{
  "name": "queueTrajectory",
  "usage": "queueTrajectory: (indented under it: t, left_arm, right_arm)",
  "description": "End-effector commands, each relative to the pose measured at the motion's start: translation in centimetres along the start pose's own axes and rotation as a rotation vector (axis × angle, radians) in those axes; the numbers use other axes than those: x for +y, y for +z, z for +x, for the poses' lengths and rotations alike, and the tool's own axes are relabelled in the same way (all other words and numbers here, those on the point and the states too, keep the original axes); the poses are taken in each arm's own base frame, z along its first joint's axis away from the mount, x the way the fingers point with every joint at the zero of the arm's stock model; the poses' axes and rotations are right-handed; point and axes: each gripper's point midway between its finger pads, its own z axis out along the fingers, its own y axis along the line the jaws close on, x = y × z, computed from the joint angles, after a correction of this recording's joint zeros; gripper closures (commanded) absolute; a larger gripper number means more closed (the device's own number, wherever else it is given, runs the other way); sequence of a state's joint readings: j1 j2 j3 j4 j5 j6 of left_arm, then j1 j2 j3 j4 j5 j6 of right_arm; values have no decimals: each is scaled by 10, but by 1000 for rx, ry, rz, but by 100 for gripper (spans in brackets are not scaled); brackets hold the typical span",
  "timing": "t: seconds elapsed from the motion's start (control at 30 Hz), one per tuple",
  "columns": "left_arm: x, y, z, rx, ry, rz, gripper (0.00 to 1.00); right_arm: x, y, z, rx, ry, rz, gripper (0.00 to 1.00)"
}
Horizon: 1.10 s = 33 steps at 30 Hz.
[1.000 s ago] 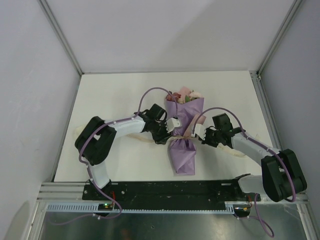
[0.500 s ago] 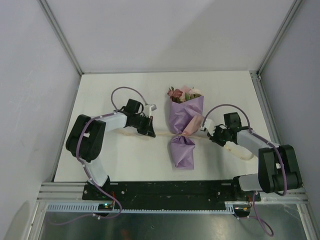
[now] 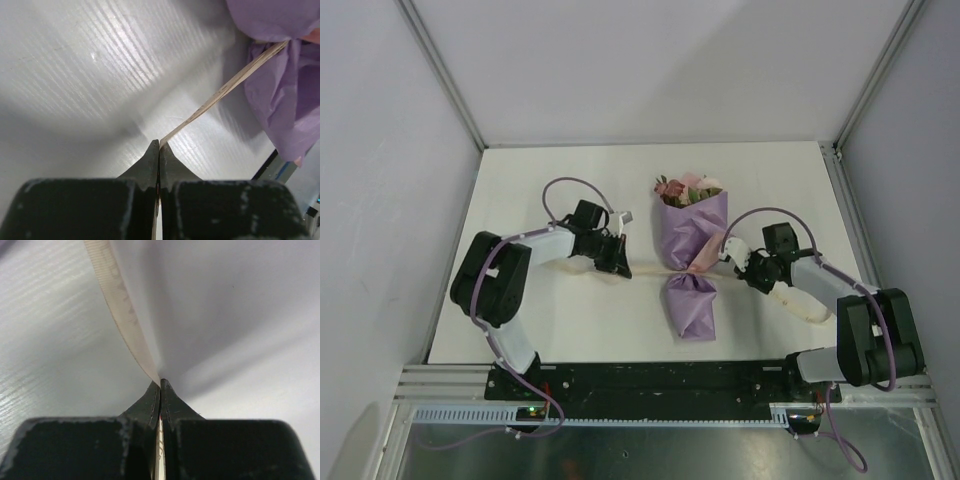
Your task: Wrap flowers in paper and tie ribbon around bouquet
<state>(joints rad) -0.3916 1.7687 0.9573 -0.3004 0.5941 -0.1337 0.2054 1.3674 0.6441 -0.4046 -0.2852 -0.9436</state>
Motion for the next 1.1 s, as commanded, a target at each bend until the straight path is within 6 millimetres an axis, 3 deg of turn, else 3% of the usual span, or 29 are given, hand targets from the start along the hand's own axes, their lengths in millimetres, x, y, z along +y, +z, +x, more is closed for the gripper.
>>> queueTrajectory:
  t: [0.0, 0.07, 0.13, 0.37, 0.43, 0.53, 0.67, 0.83, 1.07]
  left_arm:
    - [26, -23, -15, -85, -86, -72, 100]
    - [44, -30, -14, -100, -135, -97, 100]
    - [43, -29, -12, -97, -114, -93, 100]
    - [-9, -19, -14, -71, 172, -34, 100]
    - [-11, -21, -12, -59, 242, -46, 84]
    - [-6, -27, -8, -33, 295, -87, 61]
    - [3, -33, -2, 23, 338, -136, 46]
    - [15, -39, 0, 89, 383, -198, 38]
    - [34, -43, 20, 201, 439, -255, 40]
  right_arm:
    - [-23, -11, 36, 99, 63, 40, 100]
    - [-27, -13, 51, 123, 78, 39, 100]
    - [-21, -12, 46, 112, 71, 17, 100]
    - [24, -1, -19, 4, 18, -130, 100]
    - [25, -2, -25, -3, 11, -141, 100]
    - [24, -3, -24, 6, 10, -151, 100]
    - [26, -3, -19, 24, 10, -173, 100]
    - [28, -2, -16, 35, 15, -188, 100]
    - [27, -4, -12, 48, 23, -182, 99]
